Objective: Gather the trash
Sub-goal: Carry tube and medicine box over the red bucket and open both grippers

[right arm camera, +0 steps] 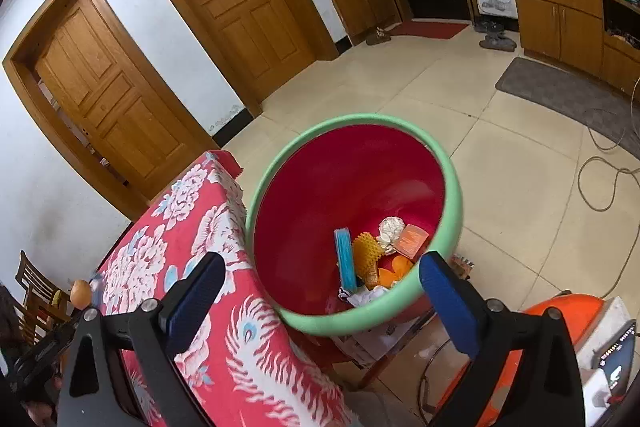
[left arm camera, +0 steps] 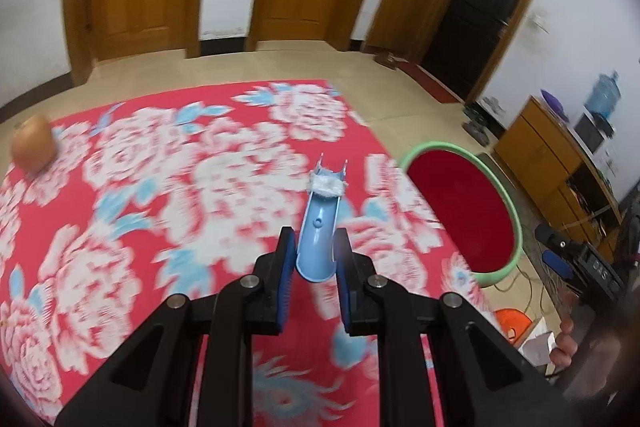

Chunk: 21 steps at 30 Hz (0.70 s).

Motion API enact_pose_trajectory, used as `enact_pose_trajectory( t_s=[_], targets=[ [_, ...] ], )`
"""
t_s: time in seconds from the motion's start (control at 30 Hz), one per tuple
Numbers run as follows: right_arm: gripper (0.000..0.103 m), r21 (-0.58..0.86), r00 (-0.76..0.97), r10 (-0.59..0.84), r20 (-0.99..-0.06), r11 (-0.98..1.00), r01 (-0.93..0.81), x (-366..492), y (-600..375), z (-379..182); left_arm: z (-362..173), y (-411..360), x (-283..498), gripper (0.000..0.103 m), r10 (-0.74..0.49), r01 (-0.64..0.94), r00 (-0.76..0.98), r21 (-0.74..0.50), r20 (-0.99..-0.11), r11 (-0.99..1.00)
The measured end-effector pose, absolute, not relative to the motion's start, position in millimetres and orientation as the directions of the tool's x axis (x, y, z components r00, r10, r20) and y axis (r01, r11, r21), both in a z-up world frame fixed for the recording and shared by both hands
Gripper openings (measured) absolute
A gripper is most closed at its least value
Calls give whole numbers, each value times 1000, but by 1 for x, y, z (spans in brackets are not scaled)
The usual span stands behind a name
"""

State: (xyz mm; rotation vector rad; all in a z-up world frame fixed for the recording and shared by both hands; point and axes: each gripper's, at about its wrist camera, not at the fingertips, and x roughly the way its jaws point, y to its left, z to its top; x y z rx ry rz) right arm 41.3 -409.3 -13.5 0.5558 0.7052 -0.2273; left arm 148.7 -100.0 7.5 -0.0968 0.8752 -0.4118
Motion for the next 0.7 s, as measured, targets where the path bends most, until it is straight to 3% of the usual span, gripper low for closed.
enact_pose_trajectory(
  t_s=[0.7],
  targets=[
    [100,453,764,-66,-642,771,447,-2,-435,-15,-20,-277,169,18,-420,554,434,-131,-797,822]
  ],
)
